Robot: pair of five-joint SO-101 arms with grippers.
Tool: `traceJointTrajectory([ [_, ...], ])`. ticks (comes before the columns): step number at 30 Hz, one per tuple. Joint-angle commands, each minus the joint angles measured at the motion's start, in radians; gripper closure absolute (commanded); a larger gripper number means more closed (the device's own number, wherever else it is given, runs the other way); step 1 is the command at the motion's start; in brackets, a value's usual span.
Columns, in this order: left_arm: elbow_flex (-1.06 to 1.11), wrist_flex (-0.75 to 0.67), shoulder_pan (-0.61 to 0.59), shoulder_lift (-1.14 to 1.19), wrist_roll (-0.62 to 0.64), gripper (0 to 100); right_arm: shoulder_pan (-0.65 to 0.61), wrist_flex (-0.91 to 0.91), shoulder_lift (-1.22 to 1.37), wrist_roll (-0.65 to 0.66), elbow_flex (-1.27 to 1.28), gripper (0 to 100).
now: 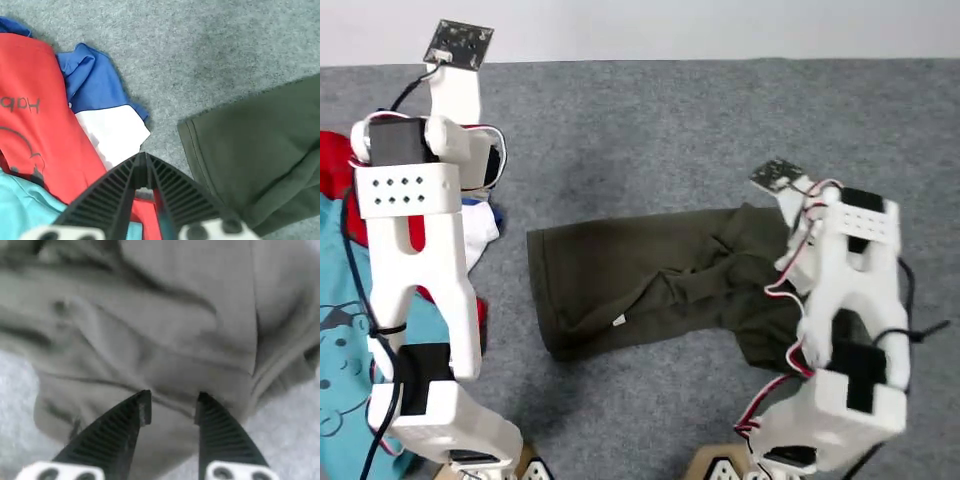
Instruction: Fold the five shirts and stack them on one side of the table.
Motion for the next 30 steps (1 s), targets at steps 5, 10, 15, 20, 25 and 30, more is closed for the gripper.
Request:
traceJointTrajectory([
  [5, -0.007, 0.023, -0.041, -0.055, 0.000, 100, -0.035, -0.015, 0.116, -0.011, -0.204, 78.3],
  [10, -0.007, 0.023, -0.044, -0.054, 0.000, 100, -0.036, -0.015, 0.246, -0.009, -0.296, 79.0],
  [15, -0.007, 0.021, -0.040, -0.054, 0.000, 100, -0.033, 0.084, 0.308, 0.044, -0.361, 89.8],
  [20, -0.007, 0.021, -0.043, -0.054, -0.002, 100, 0.004, 0.225, 0.294, 0.068, -0.417, 96.4],
  [25, -0.007, 0.021, -0.044, -0.054, -0.002, 100, 0.079, 0.297, 0.271, 0.167, -0.425, 98.9],
  [30, -0.007, 0.021, -0.044, -0.054, -0.002, 100, 0.159, 0.292, 0.274, 0.221, -0.425, 98.8],
])
